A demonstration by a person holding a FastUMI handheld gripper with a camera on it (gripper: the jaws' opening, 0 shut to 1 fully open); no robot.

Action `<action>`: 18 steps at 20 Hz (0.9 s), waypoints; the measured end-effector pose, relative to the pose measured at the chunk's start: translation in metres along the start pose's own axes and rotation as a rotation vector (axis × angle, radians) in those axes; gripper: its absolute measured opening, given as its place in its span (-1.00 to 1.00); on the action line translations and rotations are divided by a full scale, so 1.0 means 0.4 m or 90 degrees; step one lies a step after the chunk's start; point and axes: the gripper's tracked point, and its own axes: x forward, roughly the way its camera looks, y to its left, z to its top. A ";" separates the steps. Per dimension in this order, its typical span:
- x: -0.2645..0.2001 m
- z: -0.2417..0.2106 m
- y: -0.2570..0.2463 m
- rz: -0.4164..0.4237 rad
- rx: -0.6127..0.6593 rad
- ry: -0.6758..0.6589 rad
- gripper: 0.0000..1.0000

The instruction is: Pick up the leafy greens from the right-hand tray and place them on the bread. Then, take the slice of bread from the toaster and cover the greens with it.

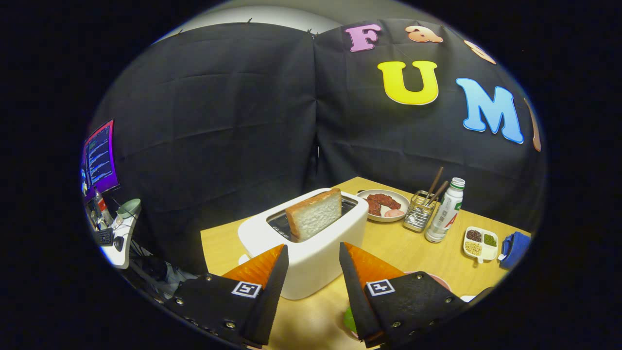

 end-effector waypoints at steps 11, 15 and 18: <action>0.135 0.049 0.025 -0.108 -0.029 -0.116 0.28; 0.150 0.049 0.017 -0.125 -0.010 -0.114 -0.52; 0.135 0.071 0.009 -0.130 0.004 -0.136 -0.78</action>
